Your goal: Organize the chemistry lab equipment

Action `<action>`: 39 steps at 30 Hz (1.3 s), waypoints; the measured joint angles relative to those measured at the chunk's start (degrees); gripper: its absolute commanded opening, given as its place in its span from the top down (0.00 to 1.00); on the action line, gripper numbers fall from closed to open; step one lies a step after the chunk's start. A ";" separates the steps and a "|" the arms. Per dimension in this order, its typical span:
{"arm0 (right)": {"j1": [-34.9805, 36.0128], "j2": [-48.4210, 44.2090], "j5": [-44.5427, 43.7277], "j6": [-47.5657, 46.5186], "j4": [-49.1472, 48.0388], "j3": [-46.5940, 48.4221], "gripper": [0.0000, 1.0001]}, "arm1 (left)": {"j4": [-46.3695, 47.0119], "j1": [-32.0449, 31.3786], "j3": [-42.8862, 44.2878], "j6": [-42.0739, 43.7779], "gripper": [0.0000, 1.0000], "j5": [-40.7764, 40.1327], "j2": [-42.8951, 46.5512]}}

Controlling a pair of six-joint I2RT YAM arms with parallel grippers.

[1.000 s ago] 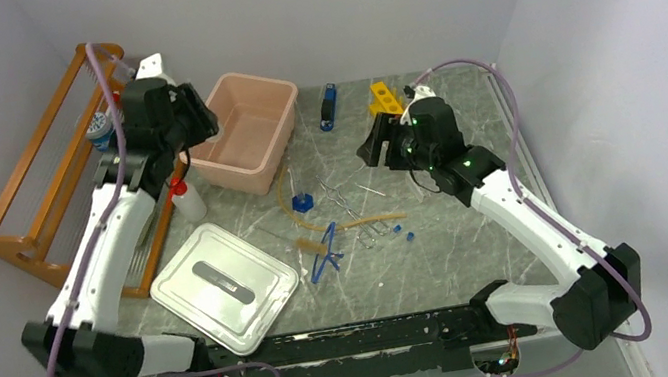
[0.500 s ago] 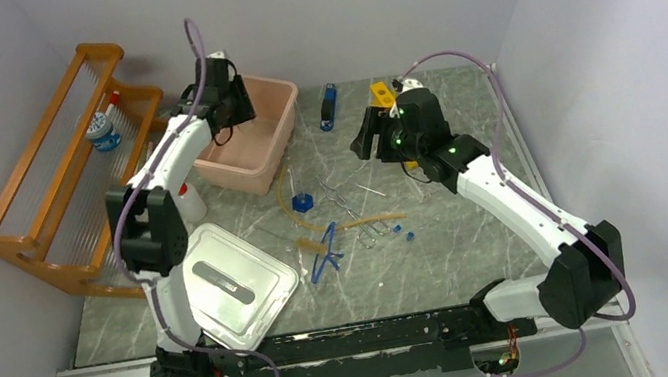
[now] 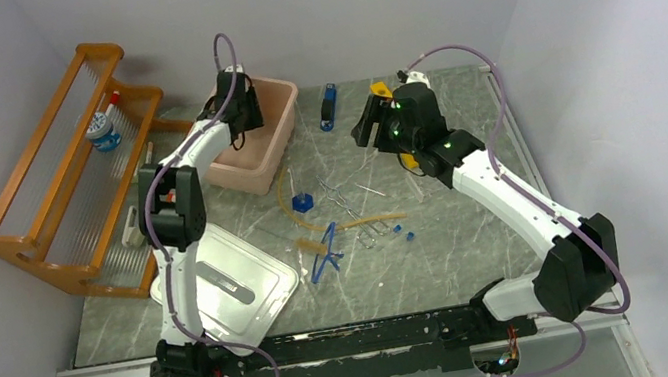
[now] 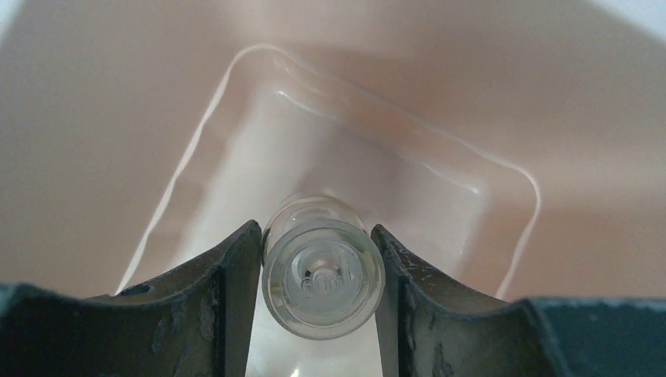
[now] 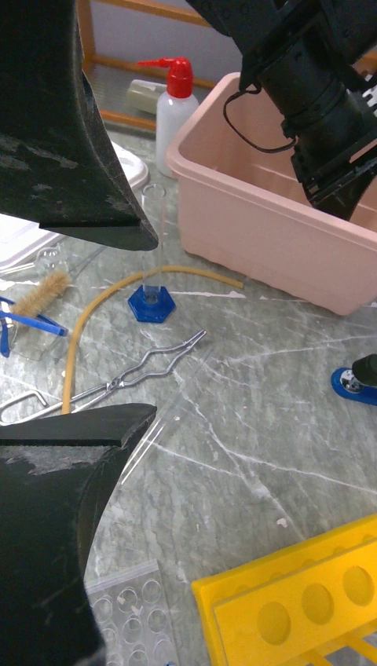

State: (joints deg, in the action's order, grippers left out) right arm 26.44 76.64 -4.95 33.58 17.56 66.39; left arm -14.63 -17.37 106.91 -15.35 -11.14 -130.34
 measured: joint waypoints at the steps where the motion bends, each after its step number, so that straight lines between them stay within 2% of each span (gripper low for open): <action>1: 0.00 0.00 -0.33 0.22 -0.22 -0.04 0.25 | 0.59 0.00 0.37 0.39 0.64 -0.42 -0.52; 7: 0.00 0.42 -0.85 1.29 -0.63 -0.09 0.25 | 2.86 0.63 1.05 1.49 0.60 -1.36 -3.72; 14: 0.02 1.81 -0.90 1.49 -0.52 -0.07 0.25 | 5.01 1.33 3.37 1.46 0.44 -1.25 -5.92; 21: 0.04 2.32 -1.18 1.05 -0.09 0.61 0.25 | 4.15 1.55 8.37 1.22 0.10 -1.11 -8.55; 24: 0.04 2.51 -1.51 0.74 0.37 1.38 0.25 | 4.09 1.57 8.98 1.03 0.07 -0.37 -8.39; 28: 0.04 2.69 -1.86 0.42 0.61 2.29 0.23 | 3.41 1.57 8.98 0.96 0.10 1.33 -6.95; 29: 0.04 2.69 -1.92 0.28 0.61 2.36 0.19 | 2.91 1.60 8.98 0.90 0.10 1.95 -6.21; 31: 0.04 2.69 -1.88 -0.04 0.59 2.38 0.03 | 1.95 1.62 8.96 0.74 0.08 2.95 -4.39; 32: 0.04 2.69 -1.88 -0.28 0.63 2.38 0.01 | 1.27 1.64 8.96 0.72 0.06 3.63 -2.97; 33: 0.04 2.69 -1.90 -0.31 0.61 2.38 0.00 | 0.68 1.64 8.96 0.74 0.03 4.02 -1.57; 39: 0.04 2.56 -2.03 -2.08 0.55 2.36 0.01 | -5.03 1.90 8.94 1.27 0.03 6.73 9.86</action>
State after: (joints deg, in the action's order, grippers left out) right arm 26.48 79.20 -6.98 31.51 18.11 68.75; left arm -19.66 -15.46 115.85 -14.09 -4.40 -120.49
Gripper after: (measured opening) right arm 0.997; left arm 0.970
